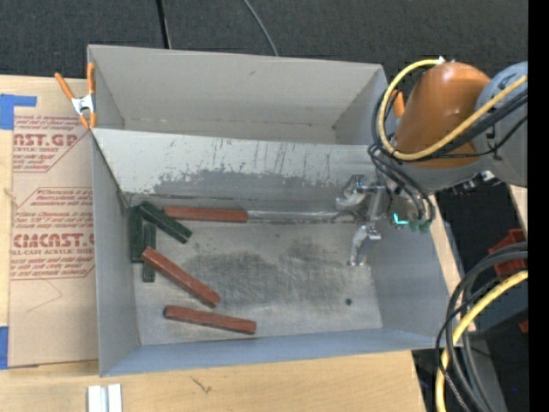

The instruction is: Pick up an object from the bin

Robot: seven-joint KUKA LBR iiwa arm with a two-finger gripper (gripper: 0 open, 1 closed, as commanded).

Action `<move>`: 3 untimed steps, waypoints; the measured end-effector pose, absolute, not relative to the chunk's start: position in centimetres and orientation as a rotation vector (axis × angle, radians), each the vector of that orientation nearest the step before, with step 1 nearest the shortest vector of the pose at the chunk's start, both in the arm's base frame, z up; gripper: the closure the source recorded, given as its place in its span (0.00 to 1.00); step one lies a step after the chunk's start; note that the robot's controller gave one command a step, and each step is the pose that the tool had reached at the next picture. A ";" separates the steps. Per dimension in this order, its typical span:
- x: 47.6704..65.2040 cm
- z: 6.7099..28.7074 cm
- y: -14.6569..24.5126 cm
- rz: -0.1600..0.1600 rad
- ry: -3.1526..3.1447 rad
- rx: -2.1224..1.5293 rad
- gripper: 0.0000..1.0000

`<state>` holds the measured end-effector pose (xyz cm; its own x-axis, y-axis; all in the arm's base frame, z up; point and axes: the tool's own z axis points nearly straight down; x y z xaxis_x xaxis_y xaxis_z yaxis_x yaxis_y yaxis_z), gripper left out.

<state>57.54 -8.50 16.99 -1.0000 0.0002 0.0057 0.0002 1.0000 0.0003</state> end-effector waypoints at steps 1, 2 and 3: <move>57.7 17.4 -8.5 0.001 -3.143 0.001 0.00; 55.9 12.5 -7.0 0.003 -3.149 0.047 0.00; 55.6 8.1 -3.8 -0.001 -3.143 -0.052 0.00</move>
Offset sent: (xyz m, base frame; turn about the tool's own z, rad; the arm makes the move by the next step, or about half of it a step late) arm -0.0377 0.0330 -0.0999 -0.0627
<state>55.58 -3.84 8.08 -0.9995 0.0331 -0.0014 0.0331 0.9995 0.0007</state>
